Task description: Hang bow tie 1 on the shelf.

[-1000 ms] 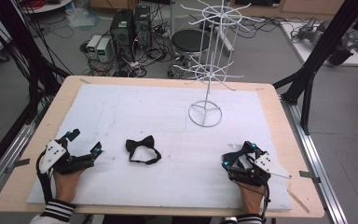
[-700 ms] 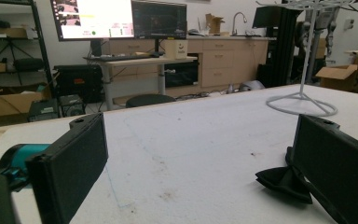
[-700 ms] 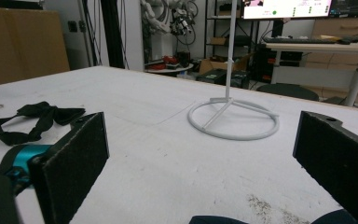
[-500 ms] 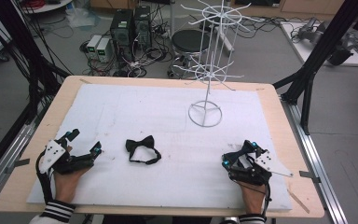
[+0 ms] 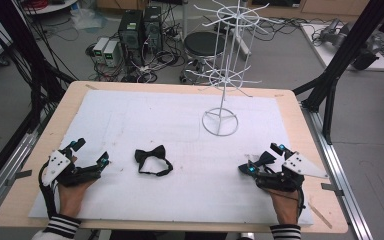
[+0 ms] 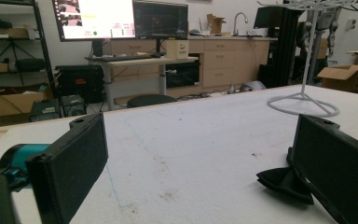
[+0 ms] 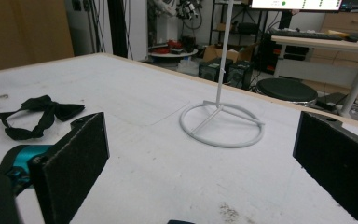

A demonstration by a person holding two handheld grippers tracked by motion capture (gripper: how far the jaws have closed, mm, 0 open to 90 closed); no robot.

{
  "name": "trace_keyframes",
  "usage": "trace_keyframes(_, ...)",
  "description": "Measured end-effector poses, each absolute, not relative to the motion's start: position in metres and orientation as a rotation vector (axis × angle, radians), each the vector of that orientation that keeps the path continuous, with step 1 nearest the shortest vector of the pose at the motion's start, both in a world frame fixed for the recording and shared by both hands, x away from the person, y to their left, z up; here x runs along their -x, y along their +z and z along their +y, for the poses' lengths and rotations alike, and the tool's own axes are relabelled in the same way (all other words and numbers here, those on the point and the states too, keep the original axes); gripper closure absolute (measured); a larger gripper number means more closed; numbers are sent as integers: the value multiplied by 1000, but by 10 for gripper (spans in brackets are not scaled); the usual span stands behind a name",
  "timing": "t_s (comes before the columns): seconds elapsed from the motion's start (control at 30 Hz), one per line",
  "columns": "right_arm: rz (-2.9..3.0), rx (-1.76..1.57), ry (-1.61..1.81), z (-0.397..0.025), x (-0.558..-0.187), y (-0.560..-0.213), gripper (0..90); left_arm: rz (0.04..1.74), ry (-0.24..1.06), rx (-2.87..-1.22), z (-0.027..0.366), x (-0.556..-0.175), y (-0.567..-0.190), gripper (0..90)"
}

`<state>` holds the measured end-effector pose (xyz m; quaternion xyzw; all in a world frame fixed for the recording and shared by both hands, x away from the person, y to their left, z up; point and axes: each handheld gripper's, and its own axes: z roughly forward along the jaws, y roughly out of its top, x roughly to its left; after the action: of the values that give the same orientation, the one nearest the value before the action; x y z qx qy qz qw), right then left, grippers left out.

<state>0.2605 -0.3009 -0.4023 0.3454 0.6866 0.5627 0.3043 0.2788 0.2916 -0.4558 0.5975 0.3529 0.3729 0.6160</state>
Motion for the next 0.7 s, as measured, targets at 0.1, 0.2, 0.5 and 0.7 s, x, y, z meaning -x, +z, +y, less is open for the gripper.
trace_keyframes(0.1, 1865, -893, 1453, -305, -264, -394, 27, 812, 859, -1376, 292, -279, -456, 42)
trace_keyframes(0.2, 1891, -886, 1435, -309, -267, -387, 27, 813, 860, -1377, 292, -279, -456, 42)
trace_keyframes(0.5, 2019, -844, 1379, -314, -279, -378, 27, 812, 857, -1375, 292, -279, -456, 42)
trace_keyframes(0.7, 2124, -816, 1349, -316, -287, -372, 27, 814, 856, -1368, 291, -279, -456, 42)
